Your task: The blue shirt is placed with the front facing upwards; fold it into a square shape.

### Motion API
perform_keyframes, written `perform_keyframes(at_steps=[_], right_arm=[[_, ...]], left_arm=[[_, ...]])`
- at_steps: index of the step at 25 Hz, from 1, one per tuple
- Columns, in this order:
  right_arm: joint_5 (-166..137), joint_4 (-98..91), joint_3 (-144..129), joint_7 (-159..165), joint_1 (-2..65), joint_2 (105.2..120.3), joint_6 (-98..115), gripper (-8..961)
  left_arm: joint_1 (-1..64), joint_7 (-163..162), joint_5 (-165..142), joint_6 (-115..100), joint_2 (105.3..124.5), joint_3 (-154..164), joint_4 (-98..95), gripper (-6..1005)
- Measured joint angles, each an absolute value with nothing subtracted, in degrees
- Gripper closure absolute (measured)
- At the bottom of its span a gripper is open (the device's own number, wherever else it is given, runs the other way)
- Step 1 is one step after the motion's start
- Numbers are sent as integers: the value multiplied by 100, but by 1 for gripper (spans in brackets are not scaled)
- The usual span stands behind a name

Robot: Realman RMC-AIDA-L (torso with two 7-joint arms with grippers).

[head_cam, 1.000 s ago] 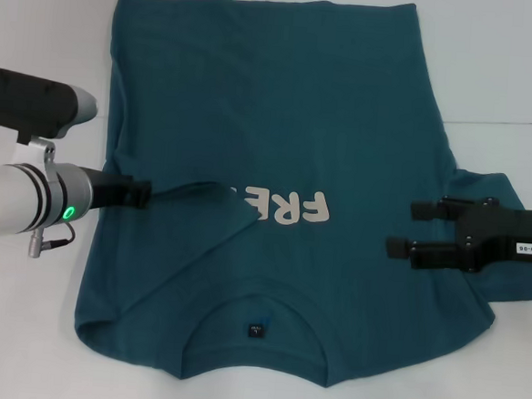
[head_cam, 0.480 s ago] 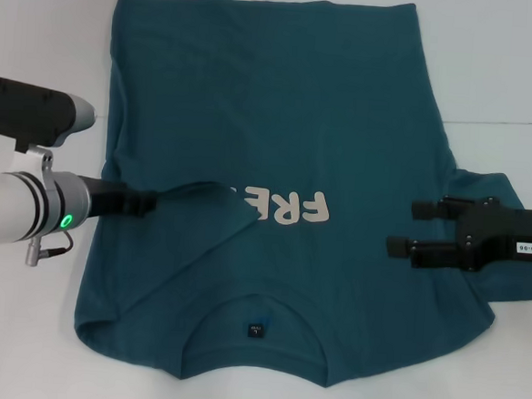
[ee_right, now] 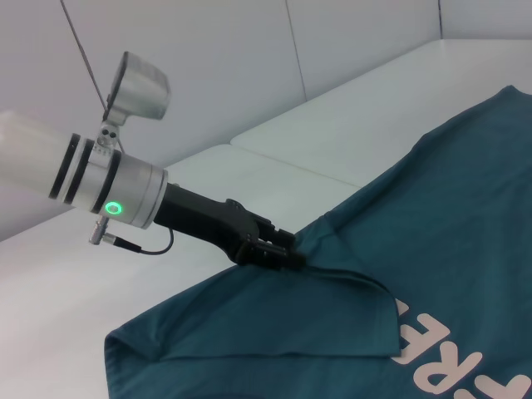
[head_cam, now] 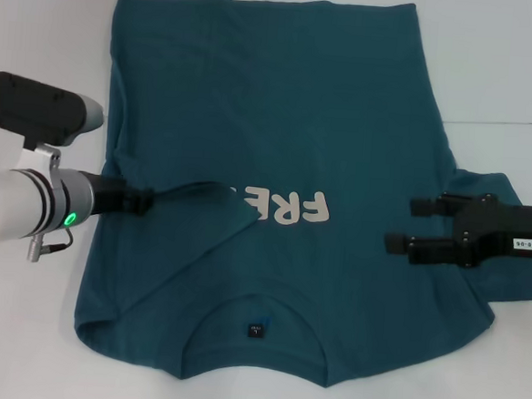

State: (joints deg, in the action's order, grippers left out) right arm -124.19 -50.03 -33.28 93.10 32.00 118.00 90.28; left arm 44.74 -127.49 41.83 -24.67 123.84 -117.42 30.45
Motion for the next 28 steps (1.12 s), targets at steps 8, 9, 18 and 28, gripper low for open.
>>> perform_keyframes(at_steps=[8,9,18,28], right_arm=[[-12419,-5012,-3331,9316,3195,11803,9017,37],[-12419,-5013,-3331,9316,3195,11804,9008,37],[-12419,-5010,-3331,9316,3226,11795,8955,36],[-12419,-5004,-3331,9316,3222,11791,8873,36]], left_arm=[[4565,-12745,4121,-2413,12369,-11742,2910,570],[4566,-12745,4121,-2408,12368,-11742,2910,579],[4558,-12673,4113,-2397,12358,-11742,2898,662],[4690,-12538,4121,-2380,12342,-11745,2771,943]])
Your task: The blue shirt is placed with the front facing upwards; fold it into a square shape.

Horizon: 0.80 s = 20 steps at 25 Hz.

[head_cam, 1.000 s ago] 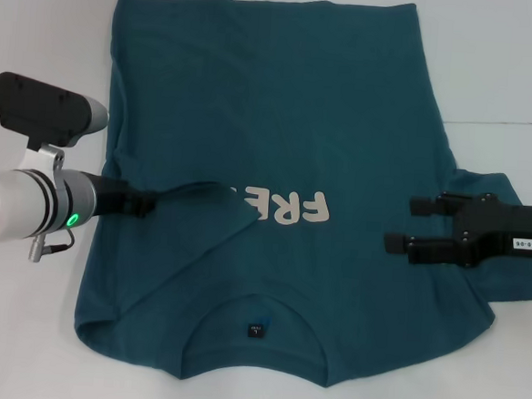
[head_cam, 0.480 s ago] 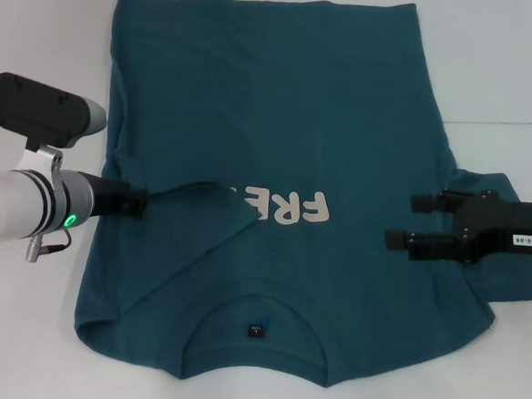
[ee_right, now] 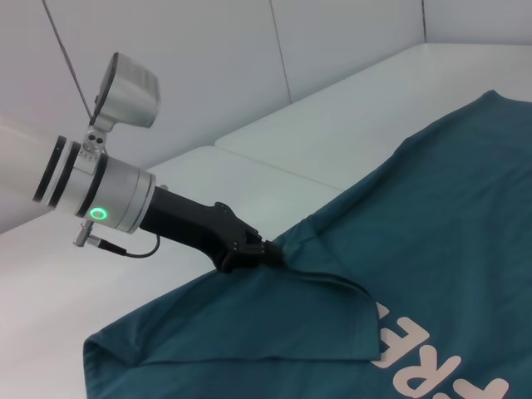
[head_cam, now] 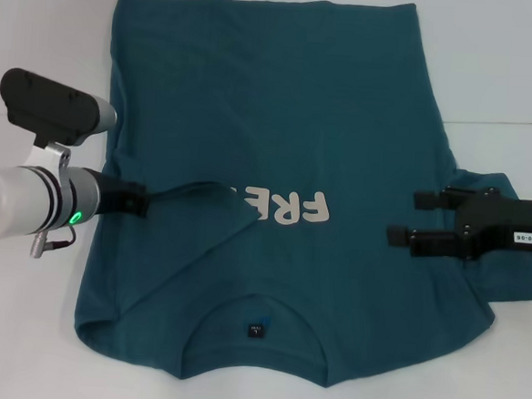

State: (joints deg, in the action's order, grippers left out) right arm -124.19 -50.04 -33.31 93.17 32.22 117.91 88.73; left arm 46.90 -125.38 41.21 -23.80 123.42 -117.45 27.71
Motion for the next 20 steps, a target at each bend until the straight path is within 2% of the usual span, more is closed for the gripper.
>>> perform_keyframes(at_steps=[2,18,20], right_arm=[[-12419,-5003,-3331,9317,3218,11792,8873,36],[-12419,-5001,-3329,9316,3156,11789,8832,36],[-12419,-5004,-3330,9317,3157,11788,8831,36]], left_arm=[[4711,-12549,4126,-2391,12338,-11764,2759,969],[4489,-12571,4138,-2527,12389,-11667,3129,972],[4467,-12570,4133,-2508,12396,-11664,3131,878]])
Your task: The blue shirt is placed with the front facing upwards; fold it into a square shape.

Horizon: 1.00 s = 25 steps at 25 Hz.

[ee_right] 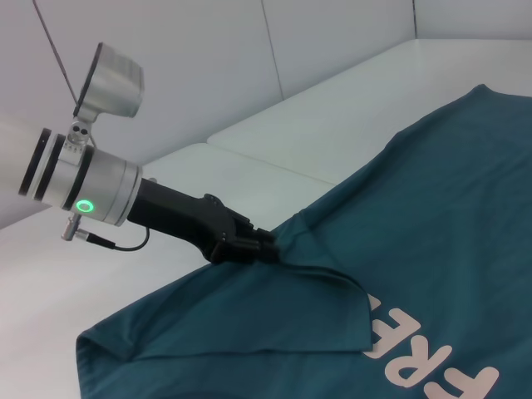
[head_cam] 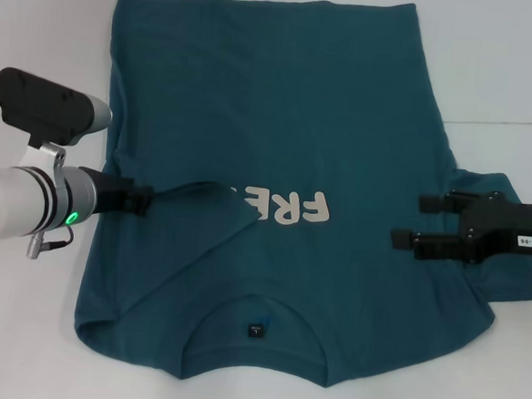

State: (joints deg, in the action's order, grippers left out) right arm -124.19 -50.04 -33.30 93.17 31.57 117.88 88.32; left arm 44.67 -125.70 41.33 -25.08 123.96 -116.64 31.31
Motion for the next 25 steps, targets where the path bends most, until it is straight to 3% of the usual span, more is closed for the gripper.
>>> perform_keyframes(at_steps=[6,12,25], right_arm=[[-12419,-5003,-3331,9316,3171,11799,8828,37],[-12419,-5001,-3331,9317,3204,11803,8826,37],[-12419,-5000,-3357,9316,3245,11804,8732,37]], left_arm=[[4456,-12566,4126,-2371,12408,-11656,3082,665],[4519,-12517,4121,-2283,12407,-11561,2900,381],[4793,-12511,4161,-1751,12409,-11084,2604,348]])
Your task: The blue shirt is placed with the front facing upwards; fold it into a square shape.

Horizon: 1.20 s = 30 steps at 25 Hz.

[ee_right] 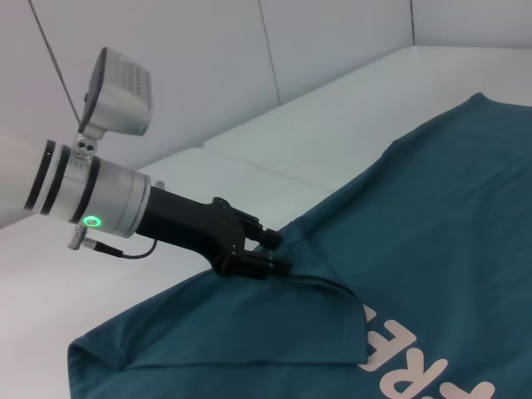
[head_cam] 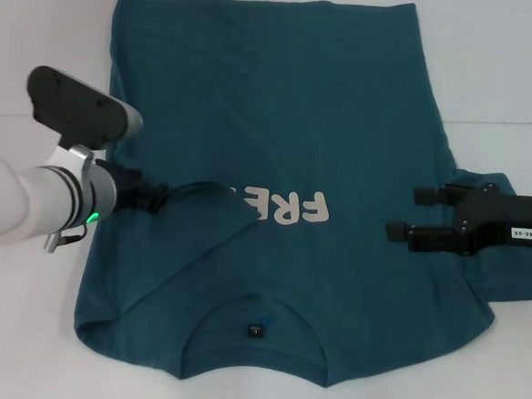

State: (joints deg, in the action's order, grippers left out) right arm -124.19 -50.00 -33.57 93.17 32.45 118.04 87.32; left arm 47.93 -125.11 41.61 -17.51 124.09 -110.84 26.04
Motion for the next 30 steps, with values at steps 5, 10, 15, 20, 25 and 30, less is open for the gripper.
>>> perform_keyframes(at_steps=[5,10,15,20,25,30], right_arm=[[-12419,-5001,-3407,9316,3243,11797,8710,37],[-12419,-5000,-3410,9316,3215,11789,8629,37],[-12419,-5001,-3412,9316,3192,11784,8613,37],[-12419,-4999,-3436,9316,3191,11786,8600,37],[-12419,-4994,-3485,9316,3196,11786,8595,37],[-12419,-4992,-3489,9316,3210,11801,8582,37]], left_arm=[[4883,-12509,4128,-1744,12384,-11112,2479,522],[4554,-12520,4151,-1816,12441,-11065,2963,706],[4448,-12593,4183,-2093,12418,-11130,3075,636],[4460,-12595,4137,-2093,12418,-11114,2982,518],[4447,-12597,4133,-2062,12418,-11108,2967,402],[4565,-12541,4130,-1887,12409,-11087,2764,361]])
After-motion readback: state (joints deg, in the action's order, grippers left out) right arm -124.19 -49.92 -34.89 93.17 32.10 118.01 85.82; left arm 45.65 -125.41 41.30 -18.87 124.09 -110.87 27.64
